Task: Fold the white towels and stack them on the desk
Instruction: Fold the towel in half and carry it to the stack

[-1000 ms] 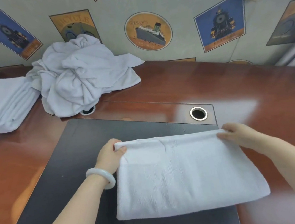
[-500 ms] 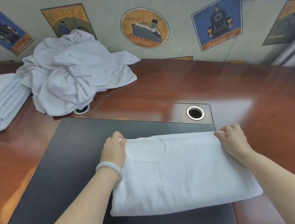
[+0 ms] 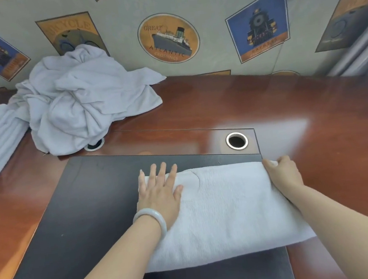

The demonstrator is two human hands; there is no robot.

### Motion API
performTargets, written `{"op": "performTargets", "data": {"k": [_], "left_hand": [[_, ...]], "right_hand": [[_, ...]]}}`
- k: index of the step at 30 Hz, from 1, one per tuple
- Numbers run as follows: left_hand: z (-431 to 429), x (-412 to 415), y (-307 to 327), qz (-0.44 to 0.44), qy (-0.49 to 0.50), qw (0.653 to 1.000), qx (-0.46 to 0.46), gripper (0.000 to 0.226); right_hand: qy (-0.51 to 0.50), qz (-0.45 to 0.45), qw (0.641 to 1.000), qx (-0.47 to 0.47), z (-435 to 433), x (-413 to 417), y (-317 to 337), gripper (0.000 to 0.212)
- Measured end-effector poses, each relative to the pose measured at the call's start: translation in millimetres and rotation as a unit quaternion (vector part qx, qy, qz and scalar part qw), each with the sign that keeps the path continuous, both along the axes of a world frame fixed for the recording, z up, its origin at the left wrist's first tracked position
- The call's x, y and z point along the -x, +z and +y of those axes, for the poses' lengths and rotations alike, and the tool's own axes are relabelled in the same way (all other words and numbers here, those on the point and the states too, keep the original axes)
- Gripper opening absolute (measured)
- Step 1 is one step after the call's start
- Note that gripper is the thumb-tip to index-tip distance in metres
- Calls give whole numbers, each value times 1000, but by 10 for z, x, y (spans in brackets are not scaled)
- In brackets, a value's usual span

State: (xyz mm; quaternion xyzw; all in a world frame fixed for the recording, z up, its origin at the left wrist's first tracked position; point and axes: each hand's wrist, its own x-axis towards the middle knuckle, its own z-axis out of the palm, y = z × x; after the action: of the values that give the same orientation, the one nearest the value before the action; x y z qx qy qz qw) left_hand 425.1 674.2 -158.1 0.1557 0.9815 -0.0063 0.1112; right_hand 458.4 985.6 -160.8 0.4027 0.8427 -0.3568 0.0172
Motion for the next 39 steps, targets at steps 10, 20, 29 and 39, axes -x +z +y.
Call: {"op": "performTargets", "data": {"k": [10, 20, 29, 39], "left_hand": [[1405, -447, -70, -7, -267, 961, -76, 63], [1402, -495, -112, 10, -241, 968, -70, 68], [1343, -492, -138, 2, -251, 965, -75, 65], [1572, -609, -73, -17, -192, 981, -30, 61]], "right_hand": [[-68, 106, 970, 209, 318, -1454, 254, 26], [85, 125, 943, 295, 23, -1927, 216, 28], [45, -26, 994, 99, -131, -1755, 133, 37], [-7, 17, 993, 119, -76, -1683, 144, 57]]}}
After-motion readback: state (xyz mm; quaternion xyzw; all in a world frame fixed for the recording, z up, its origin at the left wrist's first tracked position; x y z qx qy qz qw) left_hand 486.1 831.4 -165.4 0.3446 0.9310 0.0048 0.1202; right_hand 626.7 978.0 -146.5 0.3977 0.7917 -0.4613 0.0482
